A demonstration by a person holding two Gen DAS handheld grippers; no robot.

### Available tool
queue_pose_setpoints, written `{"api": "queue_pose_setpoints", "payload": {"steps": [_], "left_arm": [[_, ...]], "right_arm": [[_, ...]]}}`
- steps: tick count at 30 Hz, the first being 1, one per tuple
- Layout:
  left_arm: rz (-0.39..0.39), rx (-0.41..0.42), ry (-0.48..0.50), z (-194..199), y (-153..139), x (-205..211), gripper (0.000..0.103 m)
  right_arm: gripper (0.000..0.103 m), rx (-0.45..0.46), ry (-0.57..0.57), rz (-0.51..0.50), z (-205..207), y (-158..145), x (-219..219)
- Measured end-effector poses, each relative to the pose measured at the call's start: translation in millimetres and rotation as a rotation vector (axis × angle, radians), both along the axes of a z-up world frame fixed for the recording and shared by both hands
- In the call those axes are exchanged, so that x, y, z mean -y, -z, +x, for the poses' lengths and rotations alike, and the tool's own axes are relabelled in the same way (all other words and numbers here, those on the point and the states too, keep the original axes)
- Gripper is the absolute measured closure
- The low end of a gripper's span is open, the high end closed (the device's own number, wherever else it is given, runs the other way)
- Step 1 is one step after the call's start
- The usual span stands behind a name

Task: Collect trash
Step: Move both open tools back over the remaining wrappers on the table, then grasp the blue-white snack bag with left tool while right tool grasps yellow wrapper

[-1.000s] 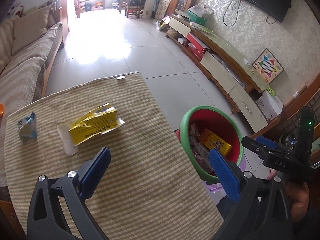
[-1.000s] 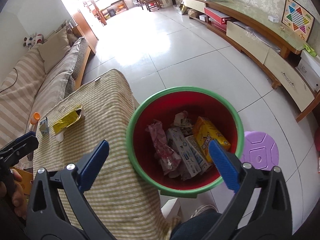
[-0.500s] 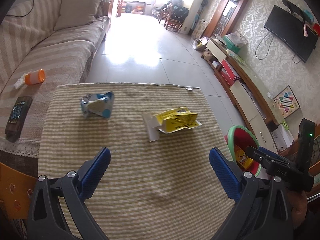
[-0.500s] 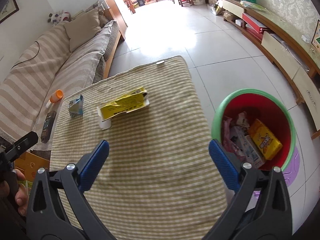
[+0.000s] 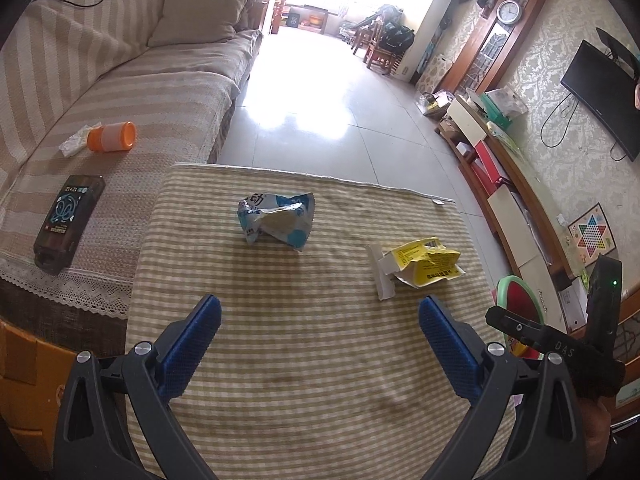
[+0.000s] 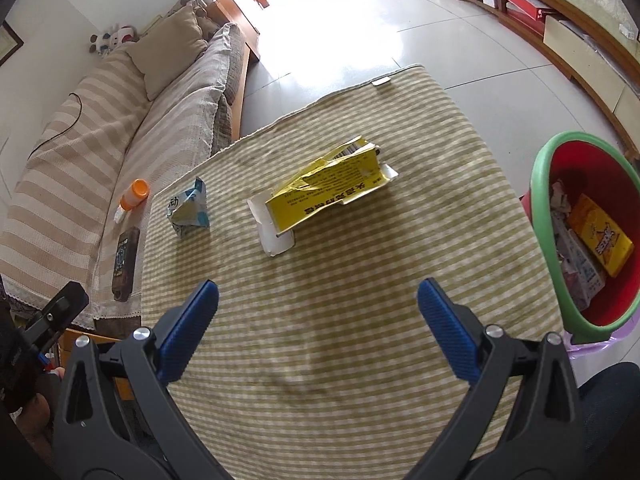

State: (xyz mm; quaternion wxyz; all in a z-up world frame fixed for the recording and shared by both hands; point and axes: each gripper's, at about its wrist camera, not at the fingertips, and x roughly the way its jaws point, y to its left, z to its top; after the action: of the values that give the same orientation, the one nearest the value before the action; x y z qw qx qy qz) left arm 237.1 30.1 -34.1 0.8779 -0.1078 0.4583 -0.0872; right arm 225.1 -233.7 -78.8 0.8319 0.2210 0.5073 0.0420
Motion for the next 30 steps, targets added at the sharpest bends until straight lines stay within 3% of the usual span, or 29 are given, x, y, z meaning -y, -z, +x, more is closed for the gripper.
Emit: {"api": "queue_pose_setpoints", "payload": {"steps": [4,8,13,18,22,26,30], "left_arm": [[0.019,-0.021,-0.003,22,12,-2,0.008],[0.14,-0.04,0.03,52,26,2,0.008],[0.47,-0.08,0.206,97,51,27,0.008],[0.696,-0.104,0.457,127,76,51,0.008],[0.719,-0.143,0.581,149,87,54,0.008],[0.628,-0.19,0.668,171,90,52,0.008],[0.629,-0.225,0.723,186,99,50,0.009]], "right_arm": [[0.005,-0.024,0.002,0.032,15,9,-9],[0.005,-0.047,0.022,0.067,30,19,-11],[0.005,-0.082,0.057,0.083,50,33,-10],[0.005,-0.133,0.097,0.097,65,53,-4],[0.005,-0.172,0.148,0.105,73,65,3],[0.005,-0.217,0.161,0.107,84,74,5],[0.005,-0.244,0.188,0.121,96,79,6]]}}
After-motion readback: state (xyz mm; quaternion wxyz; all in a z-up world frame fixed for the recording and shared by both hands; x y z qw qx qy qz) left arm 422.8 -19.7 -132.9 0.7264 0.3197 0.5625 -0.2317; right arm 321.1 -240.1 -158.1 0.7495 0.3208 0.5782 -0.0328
